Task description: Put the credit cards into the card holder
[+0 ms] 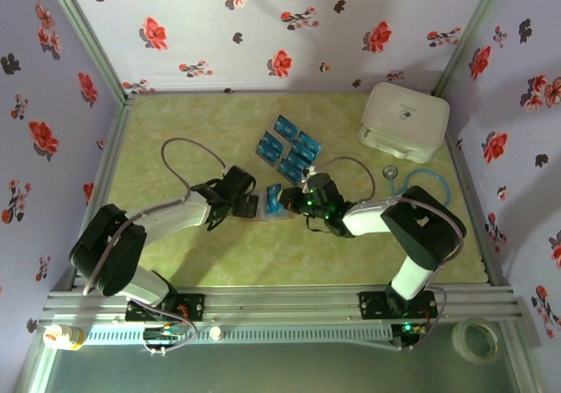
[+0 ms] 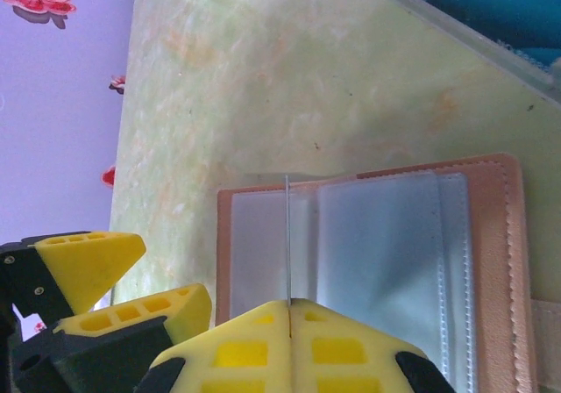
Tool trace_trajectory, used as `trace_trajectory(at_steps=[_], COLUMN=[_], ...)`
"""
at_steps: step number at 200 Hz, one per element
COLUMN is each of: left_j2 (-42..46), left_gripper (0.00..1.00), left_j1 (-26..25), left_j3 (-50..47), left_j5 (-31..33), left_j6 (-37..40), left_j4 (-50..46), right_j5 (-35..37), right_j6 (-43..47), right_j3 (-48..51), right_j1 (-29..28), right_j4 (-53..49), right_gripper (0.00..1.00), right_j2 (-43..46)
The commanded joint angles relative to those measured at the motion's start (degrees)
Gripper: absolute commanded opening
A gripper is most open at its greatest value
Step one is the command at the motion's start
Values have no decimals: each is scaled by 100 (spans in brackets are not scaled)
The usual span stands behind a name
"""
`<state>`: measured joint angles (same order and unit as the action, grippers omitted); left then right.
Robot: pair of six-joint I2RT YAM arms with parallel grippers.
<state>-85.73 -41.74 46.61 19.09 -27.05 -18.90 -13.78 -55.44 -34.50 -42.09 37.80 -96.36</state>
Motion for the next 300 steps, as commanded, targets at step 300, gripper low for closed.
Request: trace_trajectory(at_steps=[300], left_j2=[-162], left_gripper=[100], left_j1=[-47], left_j3=[-553], left_j5=[45], left_j6=[-261], left_j4=[105], right_j5=[27], right_j6=[-178], right_j3=[119], right_j1=[43], right_j4=[1341], right_gripper=[0], right_j2=[-821])
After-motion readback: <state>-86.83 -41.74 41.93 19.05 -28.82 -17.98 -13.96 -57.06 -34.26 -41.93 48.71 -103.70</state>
